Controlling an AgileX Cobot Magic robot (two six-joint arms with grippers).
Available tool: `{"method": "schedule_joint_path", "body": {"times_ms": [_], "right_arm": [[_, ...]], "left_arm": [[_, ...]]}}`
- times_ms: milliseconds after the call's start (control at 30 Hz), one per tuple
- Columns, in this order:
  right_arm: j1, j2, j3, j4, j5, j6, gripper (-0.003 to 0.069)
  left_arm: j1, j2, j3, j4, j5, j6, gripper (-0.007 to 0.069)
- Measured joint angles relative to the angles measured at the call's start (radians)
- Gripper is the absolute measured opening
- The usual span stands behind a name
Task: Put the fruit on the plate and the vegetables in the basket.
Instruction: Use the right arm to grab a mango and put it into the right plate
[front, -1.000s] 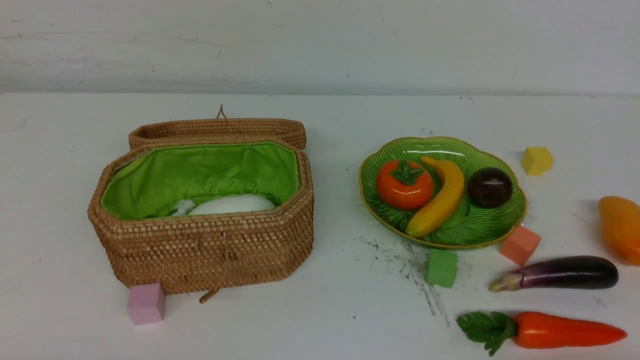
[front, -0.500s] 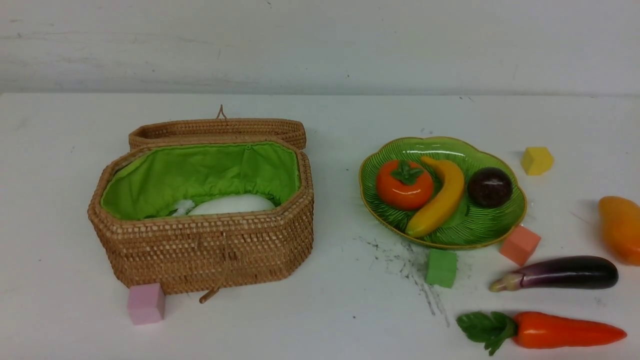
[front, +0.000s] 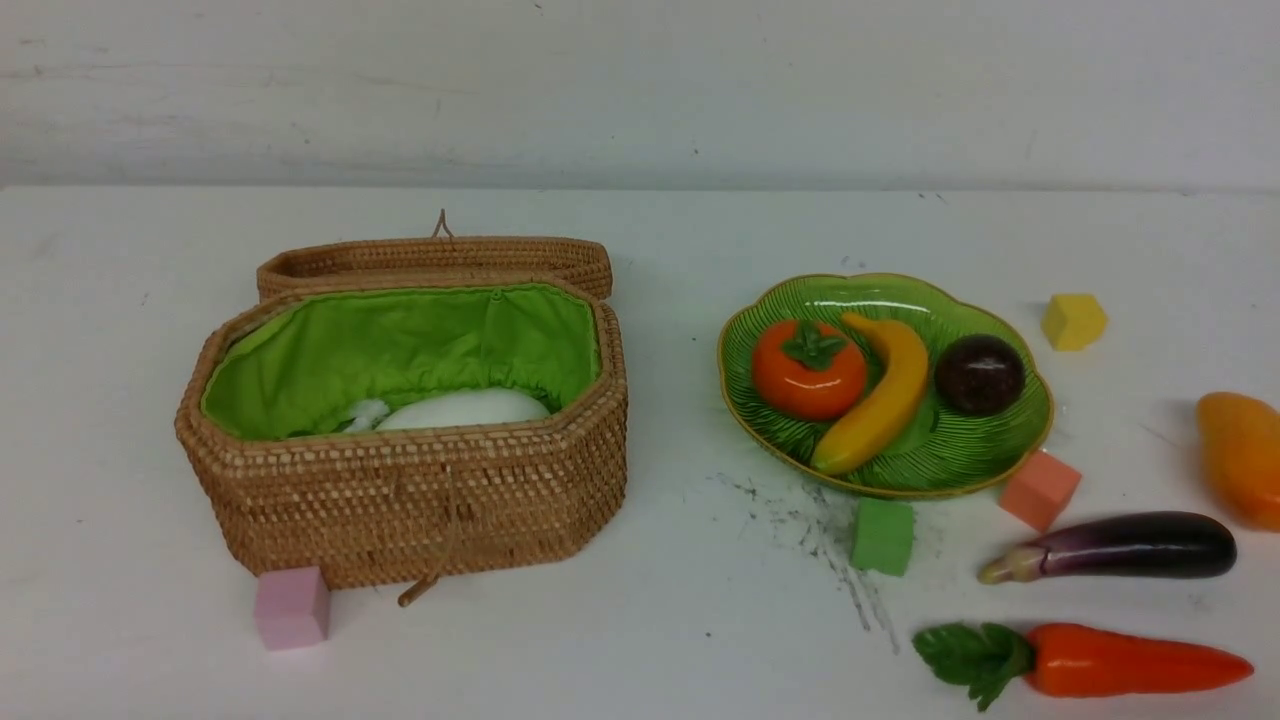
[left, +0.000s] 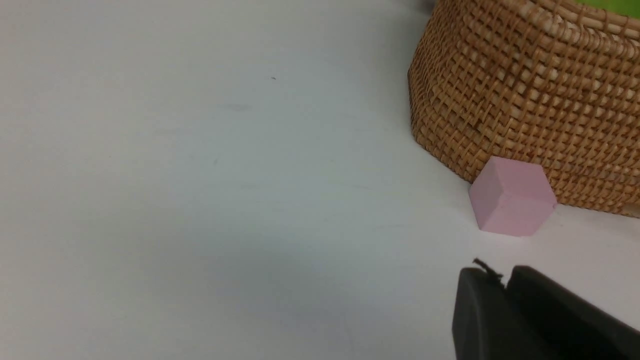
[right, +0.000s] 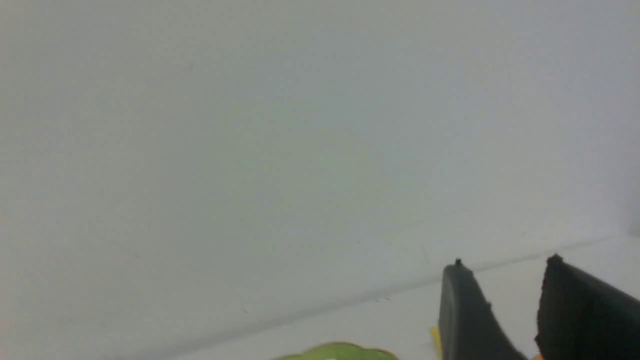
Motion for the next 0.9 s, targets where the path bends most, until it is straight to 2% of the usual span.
{"method": "schedule_joint_path", "body": {"times_ms": [167,367,567,767,900], "right_arm": [[0.000,0.000,-0.129,0.048,0.123,0.151,0.0242],[0.000,0.114,-0.396,0.052,0.391,0.172,0.0242],[0.043,0.412,-0.678,0.052,0.720,0.062,0.0242],[0.084,0.672,-0.766,0.059,0.790,-0.105,0.0242],[0.085,0.798,-0.770,0.068,0.834,-0.121,0.0242]], "left_arm": [[0.000,0.000,0.000,0.000,0.000,0.000,0.0072],[0.000,0.000,0.000,0.000,0.000,0.000,0.0078],[0.000,0.000,0.000,0.000,0.000,0.000,0.0084],[0.000,0.000,0.000,0.000,0.000,0.000,0.0092],[0.000,0.000,0.000,0.000,0.000,0.000,0.0096]]}}
